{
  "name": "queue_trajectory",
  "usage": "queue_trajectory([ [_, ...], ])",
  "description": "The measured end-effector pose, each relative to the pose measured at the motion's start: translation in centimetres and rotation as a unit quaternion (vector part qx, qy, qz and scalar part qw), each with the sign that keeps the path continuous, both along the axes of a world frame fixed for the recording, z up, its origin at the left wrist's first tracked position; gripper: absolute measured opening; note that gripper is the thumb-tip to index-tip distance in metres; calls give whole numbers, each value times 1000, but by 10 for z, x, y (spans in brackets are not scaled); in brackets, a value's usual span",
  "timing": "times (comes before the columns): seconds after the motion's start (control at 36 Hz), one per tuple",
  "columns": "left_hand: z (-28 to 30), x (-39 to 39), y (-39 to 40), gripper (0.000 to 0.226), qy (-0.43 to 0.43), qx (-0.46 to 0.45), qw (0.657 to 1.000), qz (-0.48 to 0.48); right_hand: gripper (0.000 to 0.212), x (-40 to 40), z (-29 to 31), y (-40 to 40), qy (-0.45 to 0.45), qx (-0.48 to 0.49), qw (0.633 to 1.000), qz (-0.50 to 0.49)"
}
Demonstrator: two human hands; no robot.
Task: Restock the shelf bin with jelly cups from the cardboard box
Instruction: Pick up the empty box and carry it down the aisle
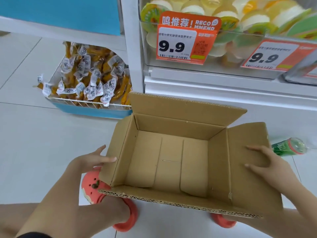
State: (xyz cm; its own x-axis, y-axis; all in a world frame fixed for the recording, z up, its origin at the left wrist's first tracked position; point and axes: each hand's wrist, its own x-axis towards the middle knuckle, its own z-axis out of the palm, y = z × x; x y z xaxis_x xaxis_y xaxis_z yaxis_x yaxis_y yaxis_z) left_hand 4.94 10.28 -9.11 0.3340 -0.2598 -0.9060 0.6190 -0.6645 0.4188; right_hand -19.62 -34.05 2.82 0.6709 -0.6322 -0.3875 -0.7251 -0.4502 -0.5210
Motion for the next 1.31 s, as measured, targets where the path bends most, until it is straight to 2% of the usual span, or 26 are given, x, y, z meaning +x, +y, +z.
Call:
queue_trajectory([
  [0.06,3,-2,-3,108,-21,22,999,-20,50,-2,-2,4,20,-28,999,-7],
  [0.14,12,-5,-1,126,-118,63,991,3,61,-6,-3,15,74,-65,995,-7],
  [0.19,23,-6,2,128,-193,80,977,34,67,-13,-7,25,82,-71,994,-14],
  [0.28,44,-4,0,125,-281,101,954,26,69,-20,-10,34,75,-79,994,-13],
  [0.39,75,-8,-14,125,-410,108,903,-74,63,-16,-8,38,67,-89,994,19],
  [0.47,99,-20,-29,117,-471,82,863,-166,59,-17,-8,38,66,-96,993,25],
  [0.56,112,-33,-45,98,-488,103,833,-240,53,-23,-3,37,61,-92,993,33],
  [0.64,120,-43,-53,88,-474,119,835,-252,53,-37,7,33,67,-90,993,39],
  [0.69,129,-49,-58,89,-470,122,833,-266,56,-49,16,28,76,-86,993,39],
  [0.92,169,-70,-105,91,-499,128,785,-345,59,-107,46,1,74,-38,996,-6],
  [1.06,201,-87,-143,93,-513,107,770,-363,56,-136,76,-34,48,-70,996,-24],
  [1.19,242,-108,-190,93,-557,30,763,-327,55,-176,123,-82,25,-138,989,-40],
  [1.31,277,-128,-238,96,-587,9,734,-342,60,-210,160,-117,7,-165,984,-69],
])
